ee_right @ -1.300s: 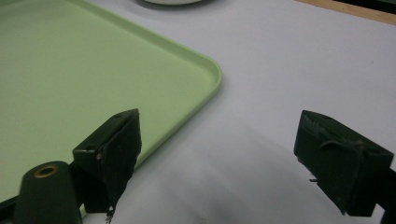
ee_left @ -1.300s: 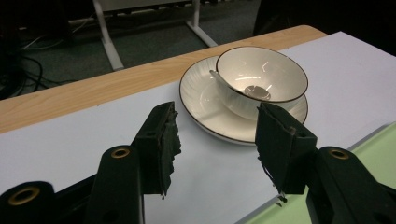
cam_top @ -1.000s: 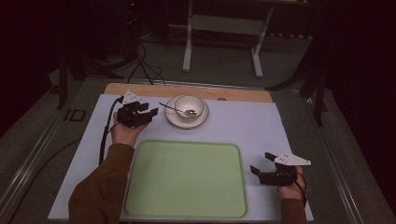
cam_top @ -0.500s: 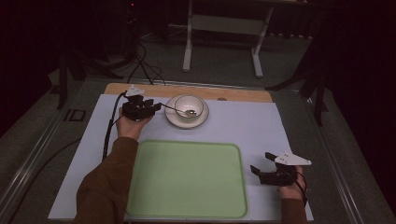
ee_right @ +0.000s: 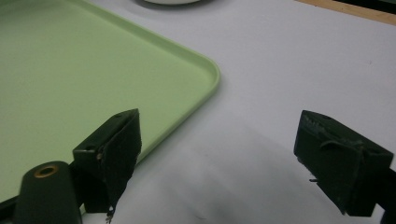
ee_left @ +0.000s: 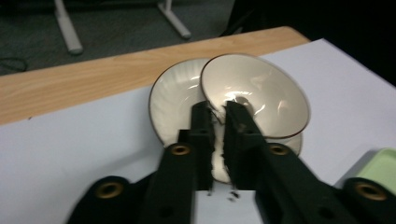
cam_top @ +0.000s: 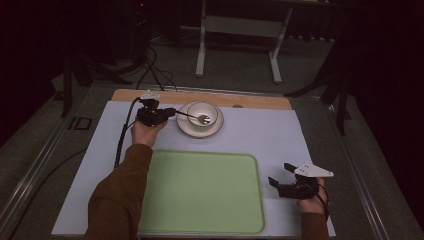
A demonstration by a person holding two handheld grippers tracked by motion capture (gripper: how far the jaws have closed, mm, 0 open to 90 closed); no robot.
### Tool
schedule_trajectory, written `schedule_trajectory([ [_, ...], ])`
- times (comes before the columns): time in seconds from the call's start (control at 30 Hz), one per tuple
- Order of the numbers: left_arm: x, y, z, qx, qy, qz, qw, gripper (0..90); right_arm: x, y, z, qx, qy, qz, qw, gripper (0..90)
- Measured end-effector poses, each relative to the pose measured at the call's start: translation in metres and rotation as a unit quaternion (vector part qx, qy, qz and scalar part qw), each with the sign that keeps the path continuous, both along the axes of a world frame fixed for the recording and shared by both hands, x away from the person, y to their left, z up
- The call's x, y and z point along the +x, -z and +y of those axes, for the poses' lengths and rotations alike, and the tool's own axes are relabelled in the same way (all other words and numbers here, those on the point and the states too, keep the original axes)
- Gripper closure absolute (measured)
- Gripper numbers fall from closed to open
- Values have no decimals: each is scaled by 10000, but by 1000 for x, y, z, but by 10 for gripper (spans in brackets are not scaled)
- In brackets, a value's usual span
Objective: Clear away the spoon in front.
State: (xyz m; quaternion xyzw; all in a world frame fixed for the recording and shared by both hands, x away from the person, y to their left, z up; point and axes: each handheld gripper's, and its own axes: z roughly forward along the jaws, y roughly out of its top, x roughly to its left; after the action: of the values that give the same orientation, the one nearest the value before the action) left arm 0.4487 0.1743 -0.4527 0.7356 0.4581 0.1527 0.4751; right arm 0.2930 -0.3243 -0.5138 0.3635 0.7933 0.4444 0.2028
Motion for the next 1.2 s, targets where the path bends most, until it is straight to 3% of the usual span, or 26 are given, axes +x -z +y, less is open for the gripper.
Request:
schedule_trajectory([
  [0.23, -6, -3, -4, -67, 202, -211, 9995, 890, 0, 0, 0, -4, 1, -4, 10000, 147],
  [0.63, -14, -6, -11, 28, 181, -415, 9990, 896, 0, 0, 0, -6, -4, 0, 10000, 147],
  [1.2, -28, -24, 7, -101, 66, -691, 9975, 896, 0, 0, 0, -22, 2, 29, 10000, 147],
])
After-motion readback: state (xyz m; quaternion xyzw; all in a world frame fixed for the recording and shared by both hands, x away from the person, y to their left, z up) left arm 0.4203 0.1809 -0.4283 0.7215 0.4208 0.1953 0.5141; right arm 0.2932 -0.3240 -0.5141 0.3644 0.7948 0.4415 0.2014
